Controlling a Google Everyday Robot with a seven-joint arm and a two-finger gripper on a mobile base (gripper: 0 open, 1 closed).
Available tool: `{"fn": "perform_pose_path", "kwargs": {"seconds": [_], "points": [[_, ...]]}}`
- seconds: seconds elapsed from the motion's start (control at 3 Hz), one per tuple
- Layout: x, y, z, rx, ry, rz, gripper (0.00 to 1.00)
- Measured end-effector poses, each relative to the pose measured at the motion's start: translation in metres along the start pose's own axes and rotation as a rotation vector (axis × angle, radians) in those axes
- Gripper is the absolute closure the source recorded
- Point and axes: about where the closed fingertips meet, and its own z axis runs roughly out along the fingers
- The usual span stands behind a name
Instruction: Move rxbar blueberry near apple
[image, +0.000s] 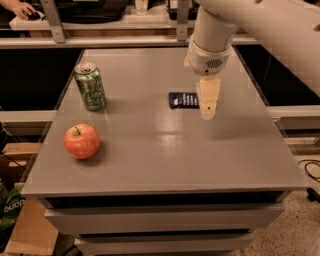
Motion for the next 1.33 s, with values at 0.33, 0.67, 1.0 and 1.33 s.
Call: {"fn": "perform_pose_path", "kwargs": {"seconds": [0.33,0.67,1.0,1.33], "points": [[-0.009,-0.007,0.017,-0.045,0.032,0.04,0.0],[-0.011,-0.009,0.034,-0.086,0.052,0.083,0.0],[-0.009,-0.009,0.049,-0.121,0.058,0.12,0.0],[-0.006,-0.008,0.061,-0.147,0.056,0.146,0.0]]}}
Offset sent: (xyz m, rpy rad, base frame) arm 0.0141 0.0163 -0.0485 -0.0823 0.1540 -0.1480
